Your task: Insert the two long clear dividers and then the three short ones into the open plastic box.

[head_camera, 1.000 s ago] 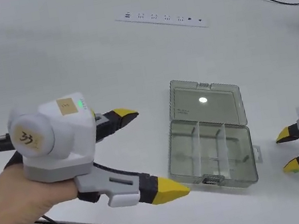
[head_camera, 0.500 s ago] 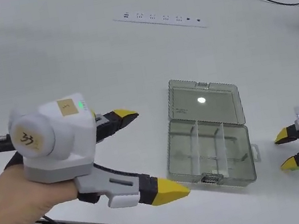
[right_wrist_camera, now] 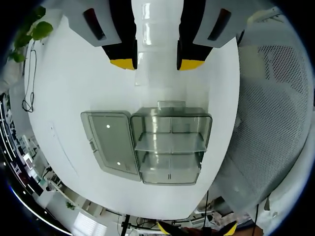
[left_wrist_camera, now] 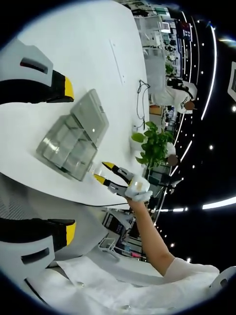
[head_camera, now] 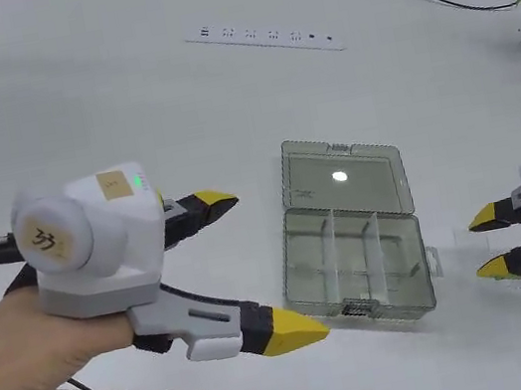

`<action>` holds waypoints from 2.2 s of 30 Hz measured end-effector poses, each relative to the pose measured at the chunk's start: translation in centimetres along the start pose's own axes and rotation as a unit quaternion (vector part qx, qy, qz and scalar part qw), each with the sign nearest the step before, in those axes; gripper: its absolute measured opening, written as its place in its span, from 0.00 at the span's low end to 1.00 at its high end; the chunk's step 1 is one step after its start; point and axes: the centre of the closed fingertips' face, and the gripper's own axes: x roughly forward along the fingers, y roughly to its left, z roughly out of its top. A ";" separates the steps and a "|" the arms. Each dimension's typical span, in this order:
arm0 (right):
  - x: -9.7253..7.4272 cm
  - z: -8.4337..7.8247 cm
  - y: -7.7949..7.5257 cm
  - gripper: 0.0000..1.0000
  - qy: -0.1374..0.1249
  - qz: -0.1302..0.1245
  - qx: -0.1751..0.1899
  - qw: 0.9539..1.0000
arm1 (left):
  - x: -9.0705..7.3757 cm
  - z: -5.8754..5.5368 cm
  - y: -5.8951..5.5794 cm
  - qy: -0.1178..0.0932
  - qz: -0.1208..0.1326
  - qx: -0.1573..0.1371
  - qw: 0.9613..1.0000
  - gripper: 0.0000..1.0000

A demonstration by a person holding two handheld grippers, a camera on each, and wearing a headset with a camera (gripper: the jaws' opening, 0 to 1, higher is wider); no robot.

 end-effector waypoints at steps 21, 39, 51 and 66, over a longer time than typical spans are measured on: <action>-8.4 9.7 2.7 0.32 -0.055 -0.104 -0.029 0.993 | 3.0 4.5 -2.8 -0.044 -0.051 -0.104 0.992 0.85; -11.0 15.5 4.4 0.32 -0.052 -0.146 -0.080 0.985 | 5.5 6.9 -5.9 -0.068 -0.111 -0.258 0.957 0.37; -11.3 16.7 5.2 0.32 -0.038 -0.152 -0.107 0.982 | 5.9 6.6 -6.6 -0.061 -0.126 -0.301 0.943 0.12; -11.3 16.9 5.4 0.33 -0.033 -0.152 -0.115 0.981 | 5.8 6.5 -6.7 -0.061 -0.129 -0.299 0.943 0.00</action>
